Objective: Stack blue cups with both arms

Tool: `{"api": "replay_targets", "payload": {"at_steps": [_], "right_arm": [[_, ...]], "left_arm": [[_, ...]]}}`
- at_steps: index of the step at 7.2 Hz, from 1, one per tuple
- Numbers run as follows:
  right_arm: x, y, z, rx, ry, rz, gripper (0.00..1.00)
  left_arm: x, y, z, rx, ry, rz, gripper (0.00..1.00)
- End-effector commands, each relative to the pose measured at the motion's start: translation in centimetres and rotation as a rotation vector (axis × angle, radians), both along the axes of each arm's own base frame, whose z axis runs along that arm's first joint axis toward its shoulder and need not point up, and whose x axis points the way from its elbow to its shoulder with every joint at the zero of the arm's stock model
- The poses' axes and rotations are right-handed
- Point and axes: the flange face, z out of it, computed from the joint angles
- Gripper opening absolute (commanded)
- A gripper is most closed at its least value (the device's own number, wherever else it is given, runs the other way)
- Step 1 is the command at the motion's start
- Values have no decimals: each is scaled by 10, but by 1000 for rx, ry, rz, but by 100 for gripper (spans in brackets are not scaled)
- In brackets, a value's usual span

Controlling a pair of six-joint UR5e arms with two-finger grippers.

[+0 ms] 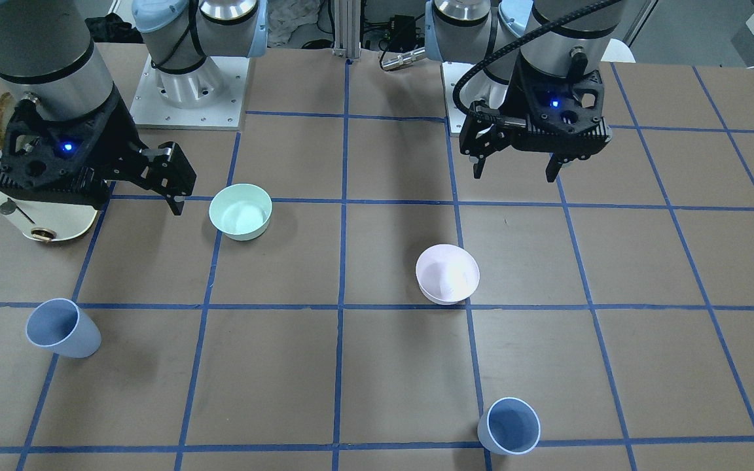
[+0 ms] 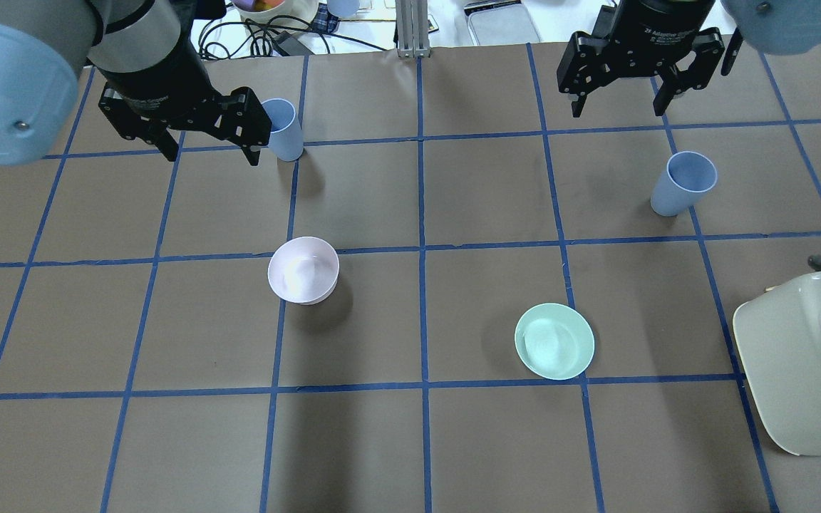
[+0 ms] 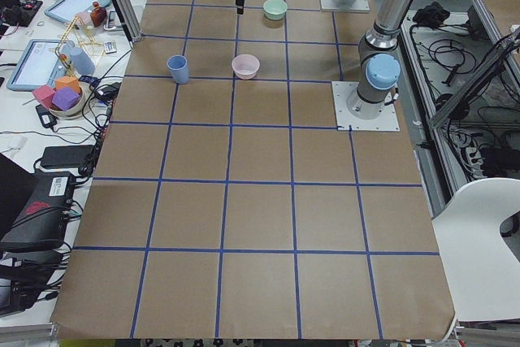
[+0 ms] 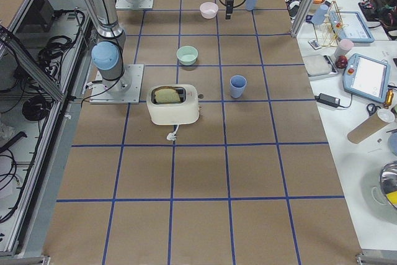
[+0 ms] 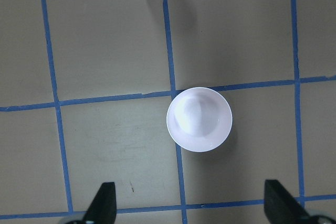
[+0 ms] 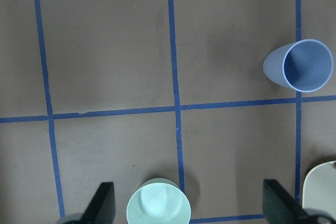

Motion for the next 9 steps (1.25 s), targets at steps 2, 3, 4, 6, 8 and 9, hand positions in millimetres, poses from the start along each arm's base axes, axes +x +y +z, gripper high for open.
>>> {"api": "replay_targets", "payload": {"at_steps": [2,3,4,6,8,9], "right_arm": [[0,0,1,-1,-1,-1,100],[0,0,0,0,-1,-1,100],[0,0,0,0,-3,-1,100],[0,0,-1,2,-1,2,100],[-1,-1,-4,8,2,9,100],[-1,-1,-4,8,2,8,100]], "left_arm": [[0,0,1,-1,2,0,100],[0,0,2,-3,2,0,100],[0,0,1,-1,2,0,100],[0,0,2,-3,3,0,100],[-1,0,3,-6,0,-1,100],[0,-8,1,-4,14,1,100]]}}
